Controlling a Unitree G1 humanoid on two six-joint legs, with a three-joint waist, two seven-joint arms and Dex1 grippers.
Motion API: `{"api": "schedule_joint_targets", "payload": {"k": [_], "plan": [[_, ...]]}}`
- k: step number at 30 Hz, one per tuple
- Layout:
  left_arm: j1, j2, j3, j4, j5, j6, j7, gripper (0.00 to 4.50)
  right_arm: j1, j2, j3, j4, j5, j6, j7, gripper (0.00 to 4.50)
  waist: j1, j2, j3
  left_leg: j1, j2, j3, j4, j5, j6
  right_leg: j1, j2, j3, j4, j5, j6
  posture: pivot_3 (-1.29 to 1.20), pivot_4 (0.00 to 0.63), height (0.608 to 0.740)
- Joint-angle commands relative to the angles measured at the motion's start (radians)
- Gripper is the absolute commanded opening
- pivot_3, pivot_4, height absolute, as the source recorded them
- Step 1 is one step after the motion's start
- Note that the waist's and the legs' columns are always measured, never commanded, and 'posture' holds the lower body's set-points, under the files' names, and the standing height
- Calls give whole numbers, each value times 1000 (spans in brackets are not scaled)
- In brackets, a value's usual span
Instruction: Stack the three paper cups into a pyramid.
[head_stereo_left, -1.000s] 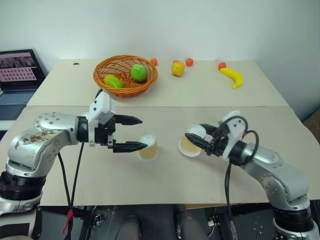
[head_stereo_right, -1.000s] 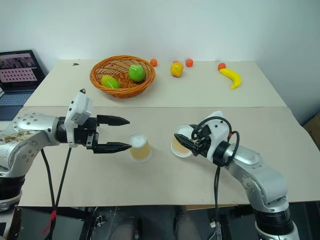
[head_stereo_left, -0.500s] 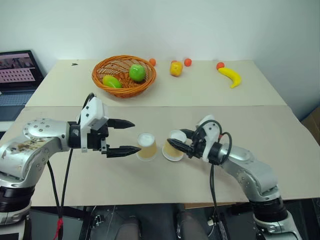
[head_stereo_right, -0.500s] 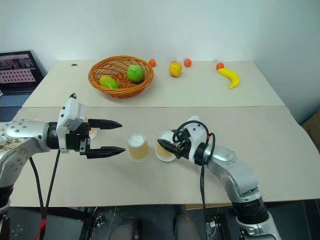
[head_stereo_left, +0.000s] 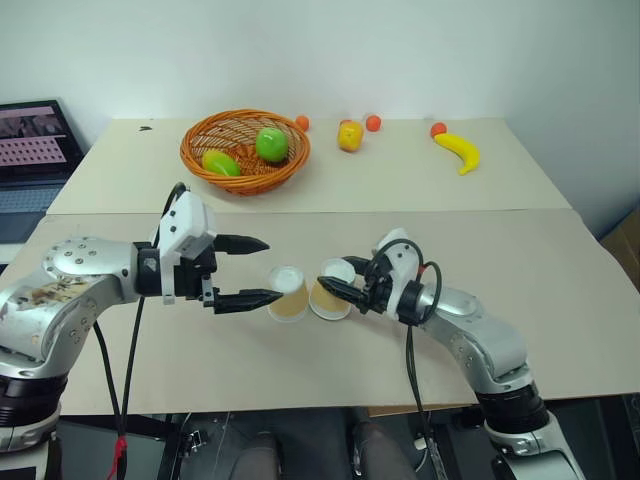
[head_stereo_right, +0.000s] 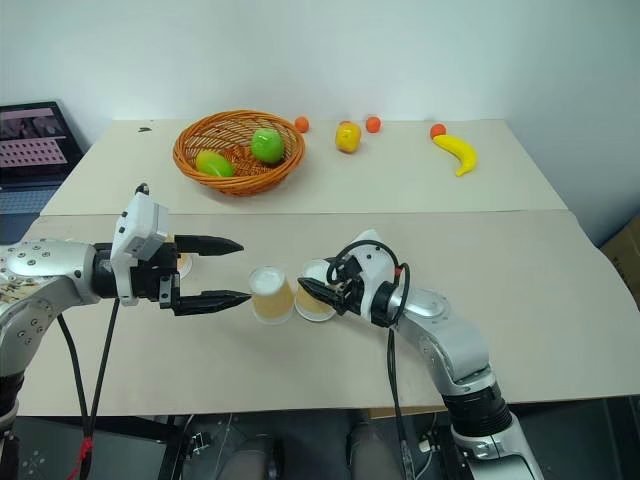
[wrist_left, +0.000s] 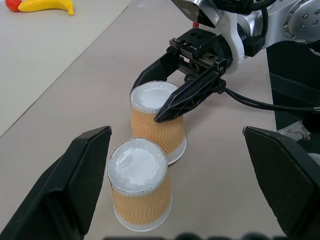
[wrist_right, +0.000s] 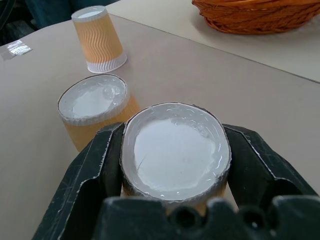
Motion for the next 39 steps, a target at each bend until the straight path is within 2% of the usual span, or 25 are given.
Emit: {"api": "schedule_joint_targets", "payload": {"k": [1, 4, 6, 7, 9, 16, 17, 21, 24, 26, 28, 33, 39], "plan": [[-6, 8, 26, -22, -12, -11, 1, 4500, -11, 10, 3, -25, -3, -28, 11, 2639, 1, 0, 0, 0, 0, 0, 0, 0, 0, 0, 0, 0, 0, 0, 0, 0, 150, 737], [-11, 7, 25, -22, -13, -8, 4, 4500, -6, 11, 4, -34, -6, -24, 14, 2639, 0, 0, 0, 0, 0, 0, 0, 0, 0, 0, 0, 0, 0, 0, 0, 0, 150, 737], [-13, 5, 21, -24, -14, -7, 4, 4500, -3, 9, 9, -41, -4, -23, 23, 3614, 1, 0, 0, 0, 0, 0, 0, 0, 0, 0, 0, 0, 0, 0, 0, 0, 150, 737], [-16, 4, 19, -24, -15, -7, 4, 4500, -3, 8, 11, -42, -4, -22, 28, 3711, 1, 0, 0, 0, 0, 0, 0, 0, 0, 0, 0, 0, 0, 0, 0, 0, 150, 737], [-21, 2, 15, -21, -15, -6, 4, 4500, -5, 8, 12, -46, -2, -20, 34, 4425, 0, 0, 0, 0, 0, 0, 0, 0, 0, 0, 0, 0, 0, 0, 0, 0, 150, 737], [-33, -3, 5, -8, -8, -12, 1, 4500, -23, 19, -26, -77, 54, 28, 31, 4425, 0, 0, 0, 0, 0, 0, 0, 0, 0, 0, 0, 0, 0, 0, 0, 0, 150, 737], [-34, -4, 3, -5, -7, -14, -1, 4500, -24, 24, -64, -98, 117, 70, 28, 4425, 0, 0, 0, 0, 0, 0, 0, 0, 0, 0, 0, 0, 0, 0, 0, 0, 150, 737], [-42, -4, -2, 10, -1, -21, -6, 4500, -17, -24, -305, -194, 534, 297, 6, 4425, 5, 0, 0, -1, 0, -1, 0, 0, 0, -1, 0, 0, 1, 3, -5, 0, 150, 737], [-40, -3, 1, 16, 0, -23, -7, 4500, 3, -106, -409, -214, 708, 370, -15, 4425, 6, 0, 0, -1, 0, -1, 0, 0, 0, 0, 0, 0, 0, 4, -6, 0, 150, 737], [-37, -2, 3, 21, 1, -24, -7, 4500, 19, -164, -450, -216, 767, 390, -18, 4425, 5, 0, 0, -1, 0, 0, 0, 0, 0, 0, 0, 0, -1, 1, -2, 0, 150, 737], [-33, -1, 10, 26, 2, -25, -5, 4500, 30, -240, -473, -217, 776, 395, 7, 4425, 4, 0, 0, -1, 0, 0, 0, 0, 0, 0, 0, 0, 0, 0, 0, 0, 150, 737], [-2, -4, 58, 27, 2, -13, 46, 4500, 28, -447, -405, -183, 566, 296, 126, 4425, -3, 0, 0, 0, 0, 1, 0, 0, 0, 0, 0, 1, 0, 0, 0, 0, 150, 737], [144, -2, 212, -1, -13, 0, 121, 4500, -57, -511, -345, -96, 478, 241, 225, 4425, -7, 0, 0, 0, 0, 2, 0, 0, 0, -1, 1, 3, 1, 0, 0, 0, 150, 737]]}}
